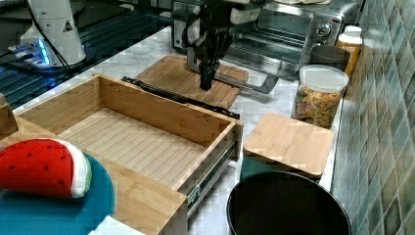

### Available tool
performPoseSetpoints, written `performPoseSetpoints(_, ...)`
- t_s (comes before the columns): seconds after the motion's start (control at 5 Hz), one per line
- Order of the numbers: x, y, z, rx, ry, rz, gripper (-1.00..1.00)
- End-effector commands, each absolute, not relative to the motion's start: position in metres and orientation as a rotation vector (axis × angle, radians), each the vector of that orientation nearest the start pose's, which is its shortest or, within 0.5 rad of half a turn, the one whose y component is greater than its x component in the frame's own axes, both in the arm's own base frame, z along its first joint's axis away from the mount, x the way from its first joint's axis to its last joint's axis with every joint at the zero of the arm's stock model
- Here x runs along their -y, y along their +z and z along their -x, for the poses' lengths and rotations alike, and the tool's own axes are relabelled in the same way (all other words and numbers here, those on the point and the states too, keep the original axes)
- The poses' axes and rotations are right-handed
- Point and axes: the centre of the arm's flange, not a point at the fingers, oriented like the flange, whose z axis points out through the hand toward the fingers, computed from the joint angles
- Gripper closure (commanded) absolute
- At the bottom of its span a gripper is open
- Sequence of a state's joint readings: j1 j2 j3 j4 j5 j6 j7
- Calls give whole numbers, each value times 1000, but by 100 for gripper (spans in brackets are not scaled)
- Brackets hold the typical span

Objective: Close the drawer.

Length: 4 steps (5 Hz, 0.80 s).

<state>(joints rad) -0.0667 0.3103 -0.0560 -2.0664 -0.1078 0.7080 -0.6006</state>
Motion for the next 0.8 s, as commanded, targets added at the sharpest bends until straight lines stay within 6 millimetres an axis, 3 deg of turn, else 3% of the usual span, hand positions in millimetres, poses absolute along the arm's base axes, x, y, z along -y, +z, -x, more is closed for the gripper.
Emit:
performPoseSetpoints(0.2,114,292,-564,-410,35,3308,100)
performPoseSetpoints(0.6,160,292,-548,-423,-123,3298,100)
performPoseSetpoints(0.8,204,294,-539,-397,-78,3295,100)
